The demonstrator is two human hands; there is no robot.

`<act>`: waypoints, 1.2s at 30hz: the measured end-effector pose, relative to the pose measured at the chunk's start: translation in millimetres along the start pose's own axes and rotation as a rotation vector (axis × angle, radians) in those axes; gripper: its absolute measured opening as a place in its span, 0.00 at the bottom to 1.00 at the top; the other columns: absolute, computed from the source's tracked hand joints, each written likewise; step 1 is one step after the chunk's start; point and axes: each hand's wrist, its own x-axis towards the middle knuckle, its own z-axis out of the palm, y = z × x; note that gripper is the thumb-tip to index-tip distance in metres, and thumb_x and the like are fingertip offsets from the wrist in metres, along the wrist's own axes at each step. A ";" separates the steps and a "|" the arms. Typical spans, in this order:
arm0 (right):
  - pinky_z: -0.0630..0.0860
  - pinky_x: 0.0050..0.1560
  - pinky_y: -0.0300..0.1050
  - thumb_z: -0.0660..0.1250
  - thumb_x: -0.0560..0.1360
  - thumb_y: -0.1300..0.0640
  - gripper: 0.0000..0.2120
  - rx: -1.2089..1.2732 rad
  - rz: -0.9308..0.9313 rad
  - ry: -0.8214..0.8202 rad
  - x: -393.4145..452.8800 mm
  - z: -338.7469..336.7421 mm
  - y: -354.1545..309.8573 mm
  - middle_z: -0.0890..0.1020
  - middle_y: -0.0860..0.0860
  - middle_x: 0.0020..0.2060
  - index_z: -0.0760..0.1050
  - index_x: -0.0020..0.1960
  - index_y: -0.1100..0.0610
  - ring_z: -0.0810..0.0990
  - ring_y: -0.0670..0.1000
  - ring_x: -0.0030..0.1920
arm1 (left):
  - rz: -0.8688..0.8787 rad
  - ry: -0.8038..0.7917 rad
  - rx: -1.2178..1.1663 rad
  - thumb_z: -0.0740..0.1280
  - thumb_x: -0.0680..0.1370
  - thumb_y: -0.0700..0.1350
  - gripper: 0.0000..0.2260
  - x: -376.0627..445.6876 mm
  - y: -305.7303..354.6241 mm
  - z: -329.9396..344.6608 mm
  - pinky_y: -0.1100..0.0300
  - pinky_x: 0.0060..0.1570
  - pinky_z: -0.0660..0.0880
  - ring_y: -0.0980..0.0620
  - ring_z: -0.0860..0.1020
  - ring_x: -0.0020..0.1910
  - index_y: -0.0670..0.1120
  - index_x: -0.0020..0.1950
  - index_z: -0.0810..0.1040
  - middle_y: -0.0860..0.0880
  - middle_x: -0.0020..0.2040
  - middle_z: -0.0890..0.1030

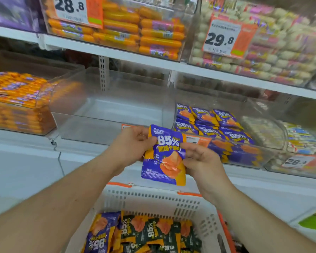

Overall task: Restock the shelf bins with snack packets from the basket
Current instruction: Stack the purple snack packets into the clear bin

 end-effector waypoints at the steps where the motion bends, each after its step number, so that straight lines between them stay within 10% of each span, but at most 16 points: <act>1: 0.77 0.38 0.49 0.59 0.71 0.80 0.24 0.017 -0.050 0.041 6.9 -2.1 -8.7 0.78 0.64 0.39 0.81 0.48 0.53 0.79 0.57 0.39 | 0.070 0.076 0.074 0.65 0.80 0.43 0.04 1.5 0.0 1.7 0.63 0.33 0.75 0.55 0.79 0.33 0.46 0.50 0.79 0.51 0.38 0.84; 6: 0.77 0.34 0.46 0.59 0.73 0.76 0.22 0.038 -0.181 0.338 58.4 -31.3 -61.6 0.81 0.50 0.34 0.79 0.45 0.51 0.77 0.54 0.35 | 0.622 0.399 0.854 0.62 0.74 0.54 0.22 5.9 -10.8 3.0 0.47 0.57 0.72 0.42 0.77 0.58 0.44 0.64 0.77 0.46 0.61 0.80; 9: 0.76 0.38 0.50 0.58 0.72 0.73 0.19 -0.130 -0.160 0.516 99.0 -52.8 -72.1 0.83 0.58 0.46 0.81 0.48 0.54 0.78 0.54 0.39 | 0.411 0.219 1.113 0.62 0.76 0.56 0.32 8.7 -18.3 3.6 0.45 0.68 0.58 0.45 0.55 0.77 0.50 0.78 0.57 0.50 0.79 0.56; 13: 0.77 0.40 0.43 0.63 0.75 0.67 0.11 -0.425 -0.008 0.403 135.1 -62.2 -64.7 0.82 0.56 0.44 0.80 0.53 0.59 0.77 0.53 0.39 | 0.258 0.120 1.293 0.62 0.77 0.56 0.39 11.5 -29.3 10.4 0.44 0.72 0.52 0.46 0.39 0.78 0.55 0.79 0.40 0.53 0.80 0.39; 20: 0.73 0.50 0.40 0.61 0.78 0.61 0.12 -0.906 0.098 0.080 148.5 -38.6 -40.5 0.81 0.57 0.57 0.80 0.57 0.60 0.79 0.57 0.57 | 0.251 0.140 1.279 0.63 0.76 0.53 0.40 10.7 -33.7 13.2 0.44 0.72 0.54 0.45 0.37 0.78 0.54 0.79 0.38 0.52 0.79 0.38; 25: 0.72 0.48 0.47 0.56 0.79 0.58 0.13 -1.394 0.017 -0.003 147.0 -30.9 -34.8 0.82 0.56 0.52 0.78 0.44 0.58 0.76 0.56 0.50 | 0.242 0.121 1.282 0.63 0.76 0.52 0.41 10.6 -33.6 15.6 0.45 0.71 0.57 0.44 0.37 0.78 0.53 0.79 0.38 0.51 0.79 0.37; 31: 0.73 0.58 0.48 0.64 0.75 0.58 0.16 -1.099 0.159 0.034 151.4 -34.5 -35.1 0.79 0.60 0.59 0.77 0.61 0.62 0.76 0.61 0.61 | 0.275 0.153 1.235 0.67 0.74 0.50 0.42 12.8 -37.9 16.7 0.43 0.72 0.55 0.41 0.37 0.78 0.51 0.80 0.43 0.46 0.79 0.37; 33: 0.73 0.57 0.48 0.63 0.74 0.59 0.16 -1.135 0.039 0.138 144.3 -32.2 -31.7 0.79 0.60 0.59 0.79 0.60 0.61 0.76 0.61 0.60 | 0.457 0.240 1.210 0.72 0.67 0.45 0.40 11.4 -45.3 11.1 0.38 0.67 0.62 0.36 0.51 0.77 0.47 0.76 0.60 0.39 0.79 0.52; 36: 0.73 0.57 0.50 0.60 0.69 0.62 0.18 -0.979 -0.610 0.486 116.4 -23.3 -17.6 0.75 0.61 0.57 0.80 0.55 0.61 0.76 0.61 0.57 | 0.650 0.310 1.203 0.74 0.61 0.42 0.32 7.6 -64.6 3.2 0.40 0.57 0.71 0.36 0.67 0.64 0.44 0.65 0.73 0.37 0.67 0.69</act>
